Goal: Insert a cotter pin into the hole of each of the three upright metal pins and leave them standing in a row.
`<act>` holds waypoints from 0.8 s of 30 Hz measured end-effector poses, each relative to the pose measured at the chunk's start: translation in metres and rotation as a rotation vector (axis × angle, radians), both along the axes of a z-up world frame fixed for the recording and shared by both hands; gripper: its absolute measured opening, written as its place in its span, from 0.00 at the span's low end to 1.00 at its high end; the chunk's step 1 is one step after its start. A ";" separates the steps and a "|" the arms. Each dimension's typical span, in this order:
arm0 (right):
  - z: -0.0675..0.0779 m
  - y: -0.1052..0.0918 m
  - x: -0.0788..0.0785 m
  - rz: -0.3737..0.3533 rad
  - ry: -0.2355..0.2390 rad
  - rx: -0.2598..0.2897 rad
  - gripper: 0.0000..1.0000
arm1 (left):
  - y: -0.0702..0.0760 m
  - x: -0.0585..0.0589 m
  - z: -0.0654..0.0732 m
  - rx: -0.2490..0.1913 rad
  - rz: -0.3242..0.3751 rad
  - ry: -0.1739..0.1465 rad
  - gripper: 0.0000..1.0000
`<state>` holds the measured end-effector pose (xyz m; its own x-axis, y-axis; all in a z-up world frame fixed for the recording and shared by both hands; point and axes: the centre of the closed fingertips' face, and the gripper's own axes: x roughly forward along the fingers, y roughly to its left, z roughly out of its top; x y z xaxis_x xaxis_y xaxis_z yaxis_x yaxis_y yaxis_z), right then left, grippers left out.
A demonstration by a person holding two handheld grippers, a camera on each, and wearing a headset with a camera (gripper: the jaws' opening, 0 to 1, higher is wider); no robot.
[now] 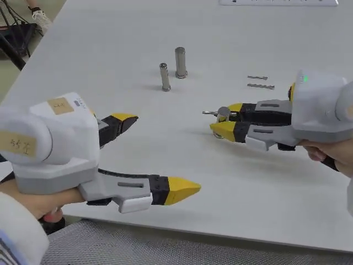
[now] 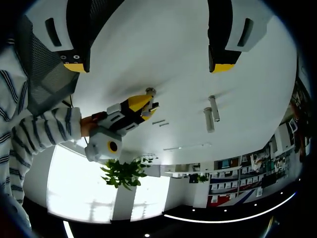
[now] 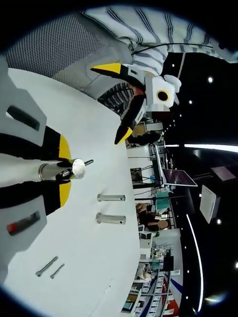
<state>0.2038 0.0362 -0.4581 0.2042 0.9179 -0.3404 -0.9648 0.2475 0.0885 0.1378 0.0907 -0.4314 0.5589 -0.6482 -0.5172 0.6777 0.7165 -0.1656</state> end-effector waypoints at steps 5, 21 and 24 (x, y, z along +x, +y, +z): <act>0.000 0.002 0.000 0.021 -0.047 -0.020 0.09 | 0.003 0.002 0.000 0.017 0.017 -0.014 0.99; 0.001 0.033 0.010 0.043 -0.053 -0.049 0.08 | 0.013 -0.003 -0.002 0.065 0.022 -0.009 0.99; 0.005 0.043 0.011 0.053 -0.059 -0.040 0.08 | 0.016 -0.003 0.000 0.063 0.031 -0.014 0.99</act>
<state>0.2150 0.0791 -0.4530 0.1766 0.9139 -0.3654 -0.9799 0.1982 0.0221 0.1352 0.1064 -0.4319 0.5861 -0.5966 -0.5482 0.6567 0.7461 -0.1099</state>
